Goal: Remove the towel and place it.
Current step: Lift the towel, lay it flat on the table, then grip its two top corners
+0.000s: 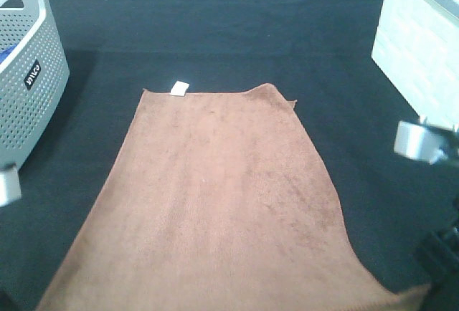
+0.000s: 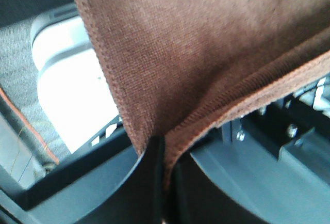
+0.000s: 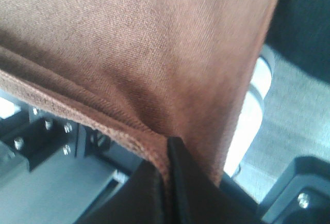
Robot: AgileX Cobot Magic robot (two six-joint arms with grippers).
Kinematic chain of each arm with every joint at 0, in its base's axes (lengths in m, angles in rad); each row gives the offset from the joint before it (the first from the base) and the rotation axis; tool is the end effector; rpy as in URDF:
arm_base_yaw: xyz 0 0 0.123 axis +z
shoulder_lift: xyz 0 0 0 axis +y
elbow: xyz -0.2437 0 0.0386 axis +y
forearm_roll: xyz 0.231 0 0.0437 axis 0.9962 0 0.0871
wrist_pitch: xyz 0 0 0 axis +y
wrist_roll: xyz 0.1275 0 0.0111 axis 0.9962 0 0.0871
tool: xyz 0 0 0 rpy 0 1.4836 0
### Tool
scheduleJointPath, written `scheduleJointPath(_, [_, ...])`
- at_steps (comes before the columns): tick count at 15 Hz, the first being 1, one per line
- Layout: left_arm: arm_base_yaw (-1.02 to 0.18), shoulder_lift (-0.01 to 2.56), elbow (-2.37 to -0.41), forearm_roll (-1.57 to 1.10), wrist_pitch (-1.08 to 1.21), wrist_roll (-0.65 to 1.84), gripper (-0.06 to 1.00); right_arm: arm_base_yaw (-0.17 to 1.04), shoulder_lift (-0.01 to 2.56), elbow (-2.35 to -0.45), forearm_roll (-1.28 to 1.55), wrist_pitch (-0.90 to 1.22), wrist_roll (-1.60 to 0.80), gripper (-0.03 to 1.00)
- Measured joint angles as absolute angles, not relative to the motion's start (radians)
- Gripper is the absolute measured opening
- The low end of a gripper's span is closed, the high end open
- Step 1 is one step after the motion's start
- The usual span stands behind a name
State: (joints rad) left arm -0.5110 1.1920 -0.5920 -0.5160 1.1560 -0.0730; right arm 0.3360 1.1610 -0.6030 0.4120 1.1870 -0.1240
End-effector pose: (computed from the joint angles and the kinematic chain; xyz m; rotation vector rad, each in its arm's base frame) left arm 0.1078 -0.1267 0.1553 -0.2890 -2.8417 0.6018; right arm 0.1266 0.0946 0.1580 0.4245 -2.9371 -0.5460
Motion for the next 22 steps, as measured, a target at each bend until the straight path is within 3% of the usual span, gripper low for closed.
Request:
scheduleJointPath(5, [-0.638,1.160,-0.556,-0.514,1.147,-0.206,0.00,0.328,1.072,-0.512,0.456,1.200,-0.146,0.00])
scheduleJointPath(17, [-0.638,1.169,-0.541,-0.480,1.129,-0.246,0.00,0.328,1.271,-0.512,0.510,1.155,-0.206,0.01])
scheduleJointPath(22, [-0.638,1.398,-0.591,-0.435,1.089,-0.221,0.00,0.327,1.425,-0.512,0.538,1.056,-0.253,0.08])
